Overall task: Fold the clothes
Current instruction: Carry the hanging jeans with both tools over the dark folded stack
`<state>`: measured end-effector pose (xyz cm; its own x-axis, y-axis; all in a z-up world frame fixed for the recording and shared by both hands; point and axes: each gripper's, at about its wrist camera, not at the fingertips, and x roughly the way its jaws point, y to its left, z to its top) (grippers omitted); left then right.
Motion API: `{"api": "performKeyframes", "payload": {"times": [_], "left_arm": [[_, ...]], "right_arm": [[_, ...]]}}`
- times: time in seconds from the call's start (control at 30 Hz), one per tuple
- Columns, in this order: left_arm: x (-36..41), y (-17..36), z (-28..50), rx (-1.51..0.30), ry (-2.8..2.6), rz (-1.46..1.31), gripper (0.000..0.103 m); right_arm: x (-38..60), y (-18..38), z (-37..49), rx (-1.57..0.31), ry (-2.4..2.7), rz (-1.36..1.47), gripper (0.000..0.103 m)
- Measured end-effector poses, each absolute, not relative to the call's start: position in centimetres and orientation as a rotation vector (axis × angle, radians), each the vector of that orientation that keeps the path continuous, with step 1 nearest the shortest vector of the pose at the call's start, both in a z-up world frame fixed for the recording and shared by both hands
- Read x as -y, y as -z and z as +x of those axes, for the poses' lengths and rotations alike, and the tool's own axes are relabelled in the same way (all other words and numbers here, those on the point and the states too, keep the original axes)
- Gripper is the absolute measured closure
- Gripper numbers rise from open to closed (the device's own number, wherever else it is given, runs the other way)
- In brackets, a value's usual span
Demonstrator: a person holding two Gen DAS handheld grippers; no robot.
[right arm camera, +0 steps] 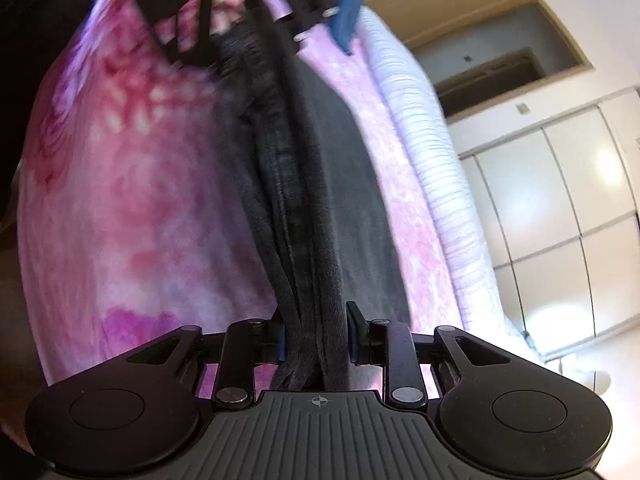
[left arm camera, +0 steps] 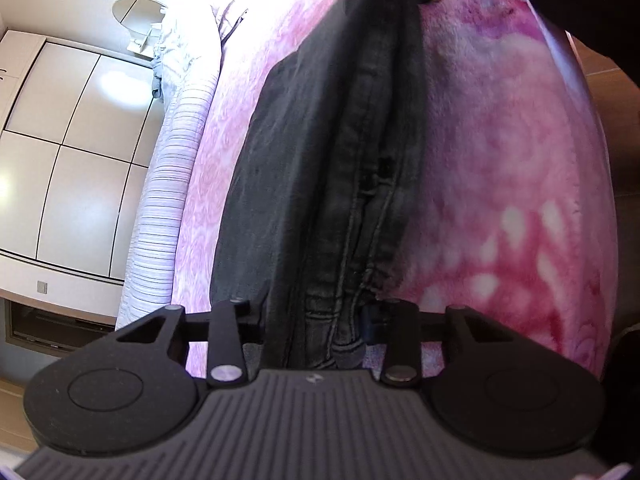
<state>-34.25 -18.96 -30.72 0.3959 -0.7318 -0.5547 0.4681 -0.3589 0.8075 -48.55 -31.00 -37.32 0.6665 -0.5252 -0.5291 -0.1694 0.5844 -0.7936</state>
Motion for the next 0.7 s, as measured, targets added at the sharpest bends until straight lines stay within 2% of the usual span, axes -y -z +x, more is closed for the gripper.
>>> {"api": "performKeyframes", "payload": {"times": [0.1,0.2,0.33,0.53,0.7], "left_arm": [[19.5,30.1,-34.1,0.224,1.292,1.479,0.069],[20.1,29.6,-33.6,0.191,1.321,1.495,0.069],[21.1,28.0,-32.9,0.135,1.362,1.51,0.069],[24.0,21.6,-32.3,-0.001,1.417,1.534,0.07],[26.1,14.1,-33.4,-0.084,1.472,1.557,0.07]], "right_arm": [[31.4,39.4,-48.2,-0.854,0.218,-0.999,0.07],[32.6,39.4,-47.7,-0.841,0.186,-0.934,0.071],[34.0,37.3,-48.0,-0.825,0.129,-0.863,0.08],[36.1,31.1,-46.5,-0.893,0.058,-0.792,0.083],[38.2,22.2,-46.5,-0.961,0.017,-0.758,0.084]]}}
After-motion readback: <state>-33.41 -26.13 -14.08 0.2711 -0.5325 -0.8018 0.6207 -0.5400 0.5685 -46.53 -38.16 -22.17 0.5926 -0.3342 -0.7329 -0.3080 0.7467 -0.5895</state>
